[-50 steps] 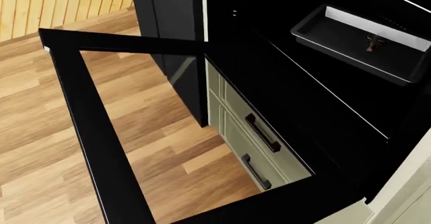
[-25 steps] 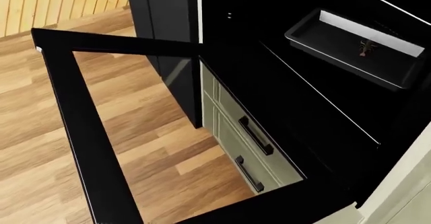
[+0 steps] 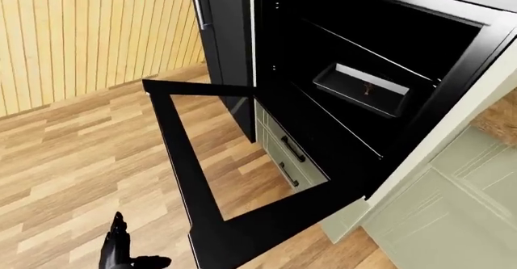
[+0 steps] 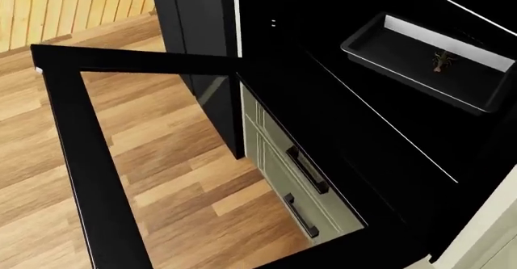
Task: Close the oven door.
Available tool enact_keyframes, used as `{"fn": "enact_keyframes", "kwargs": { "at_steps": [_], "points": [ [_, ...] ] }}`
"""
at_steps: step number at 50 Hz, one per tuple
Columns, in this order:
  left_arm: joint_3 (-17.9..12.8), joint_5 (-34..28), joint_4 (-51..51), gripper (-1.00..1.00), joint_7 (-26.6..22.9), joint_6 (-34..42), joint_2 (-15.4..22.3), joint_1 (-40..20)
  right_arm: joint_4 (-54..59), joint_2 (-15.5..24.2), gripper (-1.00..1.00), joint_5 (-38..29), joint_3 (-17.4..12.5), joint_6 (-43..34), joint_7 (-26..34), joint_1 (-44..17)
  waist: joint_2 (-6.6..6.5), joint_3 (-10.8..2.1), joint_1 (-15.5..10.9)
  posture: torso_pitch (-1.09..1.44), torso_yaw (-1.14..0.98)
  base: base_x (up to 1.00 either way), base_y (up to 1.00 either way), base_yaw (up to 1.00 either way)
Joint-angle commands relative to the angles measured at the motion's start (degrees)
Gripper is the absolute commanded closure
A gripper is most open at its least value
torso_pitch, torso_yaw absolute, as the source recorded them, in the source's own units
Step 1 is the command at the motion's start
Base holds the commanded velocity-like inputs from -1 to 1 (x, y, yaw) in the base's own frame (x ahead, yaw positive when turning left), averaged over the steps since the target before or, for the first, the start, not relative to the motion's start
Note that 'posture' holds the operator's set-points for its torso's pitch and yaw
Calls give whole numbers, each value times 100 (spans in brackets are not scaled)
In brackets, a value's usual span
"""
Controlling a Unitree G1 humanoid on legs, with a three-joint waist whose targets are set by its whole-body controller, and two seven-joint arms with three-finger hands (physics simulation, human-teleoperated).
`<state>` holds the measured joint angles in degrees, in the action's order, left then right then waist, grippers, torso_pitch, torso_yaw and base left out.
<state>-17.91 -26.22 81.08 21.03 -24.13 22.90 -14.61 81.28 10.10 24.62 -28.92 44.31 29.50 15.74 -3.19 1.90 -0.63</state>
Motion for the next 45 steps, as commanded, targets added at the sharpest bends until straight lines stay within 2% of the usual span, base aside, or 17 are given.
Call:
{"fn": "enact_keyframes", "kwargs": {
  "at_steps": [1, 4, 6, 7, 8, 9, 10, 12, 15, 16, 17, 20, 28, 29, 34, 41, 45],
  "points": [
    [-10, 11, -140, -100, 51, -129, 70, -103, -77, 115, -100, 82, -53, 152, -13, 25, 6, -19, 7, 0, 0, 6, -8, 0],
    [-12, 14, -140, -100, 51, -128, 69, -103, -77, 116, -100, 83, -49, 147, -5, 25, 207, -15, -7, 0, 0, 8, -9, 0],
    [-12, 14, -140, -100, 52, -130, 69, -103, -77, 114, -100, 90, -53, 154, 1, 25, 444, -48, -12, 0, 0, 7, -8, 0],
    [-12, 15, -140, -100, 46, -133, 69, -103, -77, 114, -100, 92, -52, 154, 8, 24, 634, -107, -3, 0, 0, 8, -8, 0],
    [-12, 15, -140, -100, 45, -133, 69, -103, -77, 113, -100, 96, -55, 161, 14, 24, 615, -100, 0, 0, 0, 6, -8, 0],
    [-12, 15, -140, -100, 44, -134, 69, -103, -77, 112, -100, 109, -62, 153, 18, 22, 476, -71, 72, 0, 0, 7, 0, 0],
    [-13, 17, -140, -100, 45, -135, 69, -103, -76, 114, -100, 108, -57, 137, 14, 22, 506, 120, 66, 0, 0, 2, 0, 0],
    [-15, 20, -140, -100, 45, -136, 68, -103, -76, 115, -100, 93, -43, 142, -44, 25, 362, 15, 131, 0, 0, 0, 0, 0],
    [-14, 21, -140, -100, 45, -132, 68, -103, -77, 114, -100, 108, -50, 136, -10, 23, 100, 19, 158, 0, 0, 0, 0, 0],
    [-14, 20, -140, -100, 46, -131, 69, -103, -76, 115, -100, 105, -47, 136, -12, 23, 55, 53, 146, 0, 0, 0, 0, 0],
    [-20, 29, -140, -100, 33, -133, 68, -103, -76, 115, -100, 108, -48, 136, -7, 23, 155, 23, 186, 0, 0, 0, 0, 0],
    [-20, 31, -140, -100, 33, -137, 67, -102, -76, 115, -100, 109, -47, 132, -7, 23, 120, -66, 202, 0, 0, 0, 0, 0],
    [-10, 31, -140, -100, -112, -241, 72, -97, -76, 114, -100, 126, -51, 130, 37, 22, 114, -147, 251, 0, 0, 0, 0, 0],
    [111, -138, -135, -100, -23, -265, 96, -102, -76, 114, -100, 127, -50, 124, 39, 21, 115, -150, 257, 0, 0, 0, 0, 0],
    [-30, 13, -139, -100, -252, -207, 71, -104, -76, 117, -100, 119, -41, 108, 43, 23, 114, -140, 286, 0, 0, 0, 0, 0],
    [-42, 72, -141, -100, -368, -244, 64, -99, -76, 122, -100, 102, -27, 45, -1, 24, 93, -101, 317, 0, 0, 0, 0, 0],
    [-74, 126, -142, -100, -410, -389, 57, -92, -76, 124, -100, 87, -18, 51, 2, 27, 83, -16, 326, 3, 0, 0, 0, 0]
  ]
}}
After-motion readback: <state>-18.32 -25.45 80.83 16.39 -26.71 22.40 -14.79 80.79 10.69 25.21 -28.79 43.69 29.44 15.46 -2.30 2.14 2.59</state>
